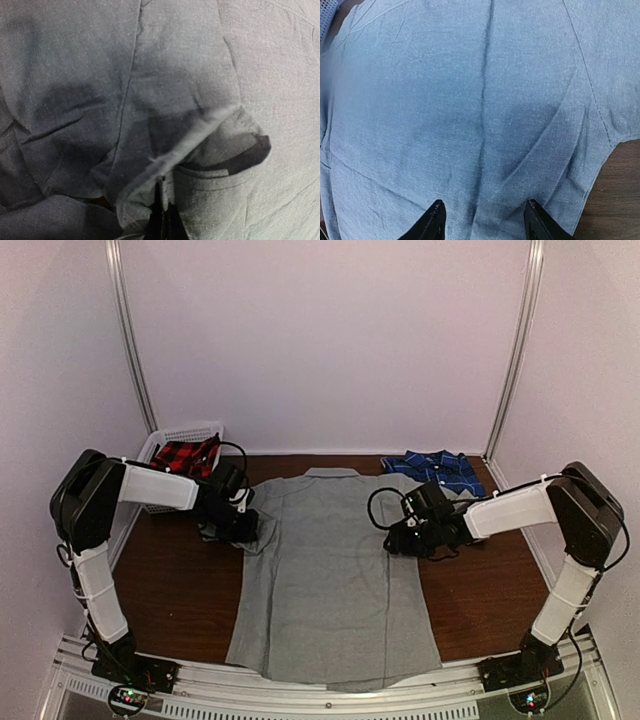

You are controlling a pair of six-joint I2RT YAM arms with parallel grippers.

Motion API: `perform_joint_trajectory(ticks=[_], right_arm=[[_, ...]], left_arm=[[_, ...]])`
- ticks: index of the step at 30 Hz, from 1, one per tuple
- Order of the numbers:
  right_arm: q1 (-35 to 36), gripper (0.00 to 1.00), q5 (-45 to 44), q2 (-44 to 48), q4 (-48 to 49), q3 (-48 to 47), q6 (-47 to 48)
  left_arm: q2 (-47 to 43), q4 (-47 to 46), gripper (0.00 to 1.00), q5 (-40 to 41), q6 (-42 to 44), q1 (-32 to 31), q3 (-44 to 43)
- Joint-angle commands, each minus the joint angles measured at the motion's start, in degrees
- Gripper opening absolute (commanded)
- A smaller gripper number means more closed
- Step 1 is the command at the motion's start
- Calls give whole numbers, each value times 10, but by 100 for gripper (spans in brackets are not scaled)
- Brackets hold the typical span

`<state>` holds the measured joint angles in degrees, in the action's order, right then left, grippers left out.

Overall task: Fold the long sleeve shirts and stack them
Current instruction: Adjust the flattened shirt at the center of the board.

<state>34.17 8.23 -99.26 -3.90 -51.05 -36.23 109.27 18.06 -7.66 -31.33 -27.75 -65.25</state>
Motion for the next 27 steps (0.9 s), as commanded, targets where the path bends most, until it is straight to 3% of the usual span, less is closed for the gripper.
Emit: perform_joint_trajectory(ticks=[1,13,27], right_arm=[[-1,54,-21,-15,10,15,0],[-59,55,-44,-9,-16,35,34],[-43,55,-47,26,-15,90,37]], left_arm=[[21,18,0,47,15,13,-3],[14,19,0,16,10,4,7],[-21,24,0,10,4,-2,26]])
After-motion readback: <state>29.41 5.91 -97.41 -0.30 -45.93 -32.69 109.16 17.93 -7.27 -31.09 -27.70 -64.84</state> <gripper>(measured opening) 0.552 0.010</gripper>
